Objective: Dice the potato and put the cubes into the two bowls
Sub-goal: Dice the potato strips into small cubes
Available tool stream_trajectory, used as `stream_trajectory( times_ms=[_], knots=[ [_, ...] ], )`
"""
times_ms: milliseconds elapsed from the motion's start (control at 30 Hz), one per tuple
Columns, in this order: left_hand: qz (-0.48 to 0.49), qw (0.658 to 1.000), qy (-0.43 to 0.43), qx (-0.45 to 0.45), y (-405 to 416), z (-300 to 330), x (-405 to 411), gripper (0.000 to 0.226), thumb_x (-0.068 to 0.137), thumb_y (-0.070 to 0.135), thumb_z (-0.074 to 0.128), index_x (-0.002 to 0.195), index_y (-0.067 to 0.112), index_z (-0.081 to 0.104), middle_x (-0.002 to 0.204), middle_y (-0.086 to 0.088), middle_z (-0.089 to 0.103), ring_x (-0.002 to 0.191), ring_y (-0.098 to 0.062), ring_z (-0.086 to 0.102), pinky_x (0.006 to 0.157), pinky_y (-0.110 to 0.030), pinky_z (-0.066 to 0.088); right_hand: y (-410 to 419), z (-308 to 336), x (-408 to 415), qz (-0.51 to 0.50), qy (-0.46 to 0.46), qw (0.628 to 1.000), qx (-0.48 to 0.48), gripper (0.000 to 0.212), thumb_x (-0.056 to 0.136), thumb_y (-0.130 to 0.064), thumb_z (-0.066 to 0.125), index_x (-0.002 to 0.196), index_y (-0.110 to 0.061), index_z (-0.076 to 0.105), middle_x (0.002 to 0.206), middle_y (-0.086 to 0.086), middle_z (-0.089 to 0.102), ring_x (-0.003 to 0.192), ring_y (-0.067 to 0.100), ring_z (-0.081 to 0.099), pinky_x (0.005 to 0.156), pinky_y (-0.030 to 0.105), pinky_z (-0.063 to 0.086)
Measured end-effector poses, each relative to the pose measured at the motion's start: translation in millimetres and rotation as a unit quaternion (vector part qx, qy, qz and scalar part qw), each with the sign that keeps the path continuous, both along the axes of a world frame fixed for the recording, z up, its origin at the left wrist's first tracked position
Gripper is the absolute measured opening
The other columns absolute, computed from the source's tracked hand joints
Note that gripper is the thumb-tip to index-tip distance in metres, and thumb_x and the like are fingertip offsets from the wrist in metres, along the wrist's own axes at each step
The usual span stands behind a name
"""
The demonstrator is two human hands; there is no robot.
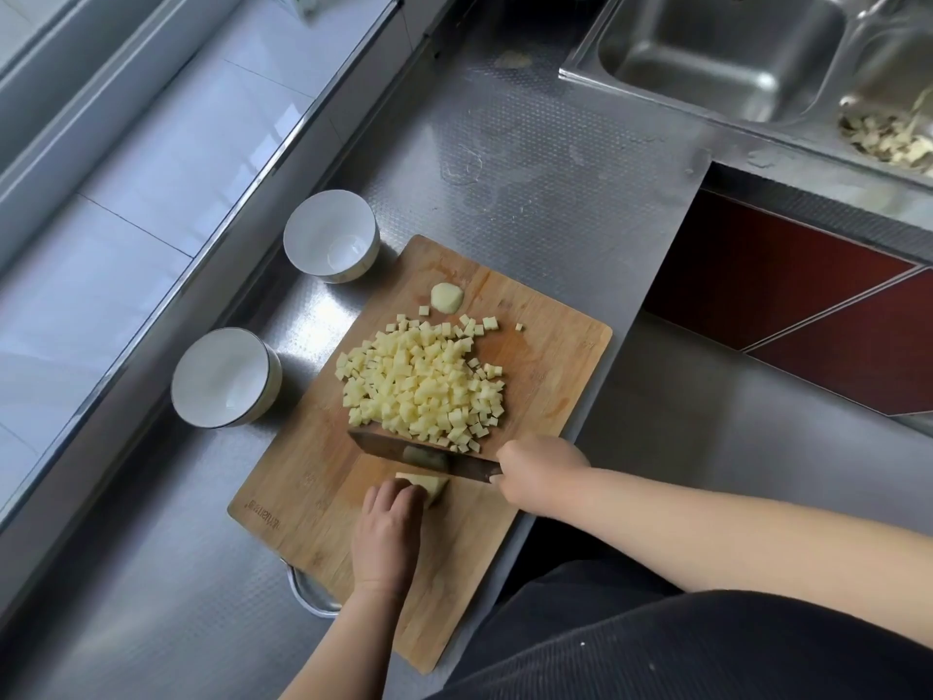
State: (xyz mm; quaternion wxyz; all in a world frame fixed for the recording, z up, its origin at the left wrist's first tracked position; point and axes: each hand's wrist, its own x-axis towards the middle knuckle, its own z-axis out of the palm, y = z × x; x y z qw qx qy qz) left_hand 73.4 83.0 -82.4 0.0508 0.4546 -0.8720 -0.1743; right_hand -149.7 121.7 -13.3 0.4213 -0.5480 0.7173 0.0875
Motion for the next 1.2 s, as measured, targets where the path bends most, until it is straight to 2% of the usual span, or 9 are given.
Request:
stream_trajectory(
  times_ms=[133, 233, 333, 400, 533, 600, 867, 1033, 1200],
  knots=[
    [0.025, 1.000, -0.011, 0.012, 1.8, -6.5, 2.4, 0.020, 0.073, 0.001, 0.079, 0.091, 0.010, 0.074, 0.091, -0.010, 0.068, 0.077, -0.031, 0.064, 0.055, -0.035, 0.052, 8.0, 9.4, 13.4, 0.028, 0.002, 0.999, -0.022, 0.022, 0.099, -0.020, 0.045, 0.102, -0.008, 0.063, 0.091, 0.008, 0.061, 0.071, 0.027, 0.051, 0.051, 0.028, 0.036],
    [0.045, 0.999, -0.001, 0.009, 3.7, -5.7, 2.4, 0.016, 0.085, 0.016, 0.062, 0.091, 0.008, 0.074, 0.094, -0.013, 0.069, 0.076, -0.034, 0.066, 0.055, -0.036, 0.053, 5.8, 20.6, 17.8, 0.060, 0.015, 0.998, -0.009, 0.020, 0.094, -0.005, 0.044, 0.100, -0.007, 0.063, 0.086, 0.009, 0.060, 0.067, 0.025, 0.048, 0.047, 0.026, 0.031],
    [0.030, 0.999, 0.001, 0.011, 3.2, -3.9, 2.6, 0.016, 0.077, 0.001, 0.075, 0.091, 0.007, 0.075, 0.093, -0.015, 0.070, 0.075, -0.034, 0.067, 0.056, -0.037, 0.055, 2.4, 29.6, 21.2, 0.073, 0.034, 0.997, -0.007, 0.021, 0.091, 0.002, 0.045, 0.099, -0.006, 0.062, 0.079, 0.005, 0.054, 0.061, 0.022, 0.042, 0.052, 0.028, 0.036],
    [0.027, 0.999, 0.004, 0.019, 2.8, -2.1, 1.3, 0.027, 0.070, -0.005, 0.080, 0.093, 0.007, 0.075, 0.094, -0.014, 0.070, 0.077, -0.034, 0.067, 0.058, -0.037, 0.056, 0.9, 31.1, 23.9, 0.078, 0.047, 0.996, -0.003, 0.020, 0.091, 0.003, 0.046, 0.100, -0.006, 0.063, 0.087, 0.007, 0.058, 0.066, 0.023, 0.044, 0.056, 0.030, 0.039],
    [0.022, 1.000, 0.009, 0.009, 1.7, -2.5, 0.5, 0.026, 0.066, -0.005, 0.082, 0.089, 0.007, 0.075, 0.089, -0.013, 0.069, 0.074, -0.033, 0.066, 0.054, -0.035, 0.052, 2.6, 17.4, 25.0, 0.071, 0.050, 0.996, 0.015, 0.017, 0.091, 0.004, 0.045, 0.085, -0.006, 0.058, 0.066, 0.003, 0.038, 0.054, 0.018, 0.034, 0.049, 0.027, 0.032],
    [0.021, 1.000, 0.004, 0.008, 1.0, -3.1, 0.6, 0.023, 0.068, -0.003, 0.082, 0.086, 0.008, 0.074, 0.086, -0.011, 0.068, 0.072, -0.032, 0.064, 0.053, -0.032, 0.050, 2.6, 8.1, 22.5, 0.055, 0.044, 0.997, 0.025, 0.018, 0.093, 0.001, 0.044, 0.094, -0.005, 0.060, 0.066, 0.003, 0.036, 0.054, 0.018, 0.034, 0.048, 0.026, 0.032],
    [0.031, 0.999, 0.018, 0.017, 6.5, 1.2, 3.0, 0.021, 0.071, -0.004, 0.079, 0.087, 0.008, 0.072, 0.087, -0.007, 0.066, 0.070, -0.025, 0.063, 0.054, -0.032, 0.053, 3.7, -5.8, 5.8, -0.012, -0.024, 1.000, -0.007, 0.033, 0.100, -0.037, 0.045, 0.100, -0.008, 0.060, 0.082, 0.006, 0.053, 0.074, 0.028, 0.053, 0.061, 0.031, 0.043],
    [0.045, 0.999, 0.010, 0.022, 8.2, -3.0, 4.4, 0.019, 0.074, -0.003, 0.077, 0.091, 0.005, 0.073, 0.093, -0.009, 0.068, 0.075, -0.029, 0.066, 0.059, -0.037, 0.056, 4.2, 5.1, 15.6, 0.015, -0.003, 0.998, -0.056, 0.023, 0.101, -0.026, 0.045, 0.102, -0.010, 0.062, 0.094, 0.009, 0.062, 0.070, 0.025, 0.049, 0.050, 0.027, 0.032],
    [0.063, 0.998, 0.000, 0.020, 10.3, -9.2, 6.5, 0.019, 0.085, 0.014, 0.060, 0.094, 0.003, 0.072, 0.098, -0.014, 0.068, 0.074, -0.034, 0.065, 0.056, -0.038, 0.055, 6.2, 20.4, 24.4, 0.068, 0.017, 0.996, -0.049, 0.016, 0.095, -0.010, 0.048, 0.095, -0.009, 0.064, 0.082, 0.006, 0.057, 0.068, 0.025, 0.048, 0.046, 0.025, 0.028]
  ],
)
